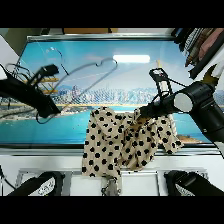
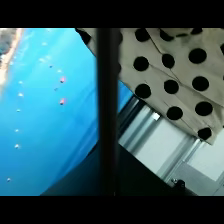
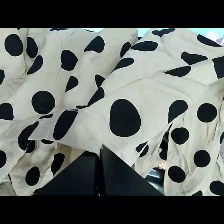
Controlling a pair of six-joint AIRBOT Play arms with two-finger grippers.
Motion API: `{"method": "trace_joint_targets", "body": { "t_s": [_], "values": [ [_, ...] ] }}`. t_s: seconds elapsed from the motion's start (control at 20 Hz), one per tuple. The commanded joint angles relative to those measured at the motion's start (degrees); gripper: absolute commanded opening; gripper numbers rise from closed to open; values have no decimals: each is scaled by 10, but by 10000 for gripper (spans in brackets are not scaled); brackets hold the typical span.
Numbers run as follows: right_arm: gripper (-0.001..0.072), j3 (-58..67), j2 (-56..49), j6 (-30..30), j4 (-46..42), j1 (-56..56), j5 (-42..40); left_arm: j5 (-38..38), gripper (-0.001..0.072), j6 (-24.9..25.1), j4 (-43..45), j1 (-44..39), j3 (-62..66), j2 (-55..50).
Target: Fold the clothes and pants, and hang the long-sleeved shirts on hangers.
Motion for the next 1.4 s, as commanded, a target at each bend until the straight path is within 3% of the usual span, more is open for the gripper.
{"method": "trace_joint_targets", "body": {
  "t_s": [0.0, 0.4, 0.8, 1.15, 1.35],
  "values": [
    [14, 0, 0, 0, 0, 0, 0, 33, 10, 49, 20, -51, -139, 71],
    [14, 0, 0, 0, 0, 0, 0, 50, 10, 49, 17, -159, -289, 166],
    [14, 0, 0, 0, 0, 0, 0, 79, 10, 47, 14, -162, -294, 223],
    [14, 0, 0, 0, 0, 0, 0, 98, 8, 1, -14, -176, -316, 142],
    [14, 0, 0, 0, 0, 0, 0, 191, 9, -31, -13, -220, -312, 80]
  ]
}}
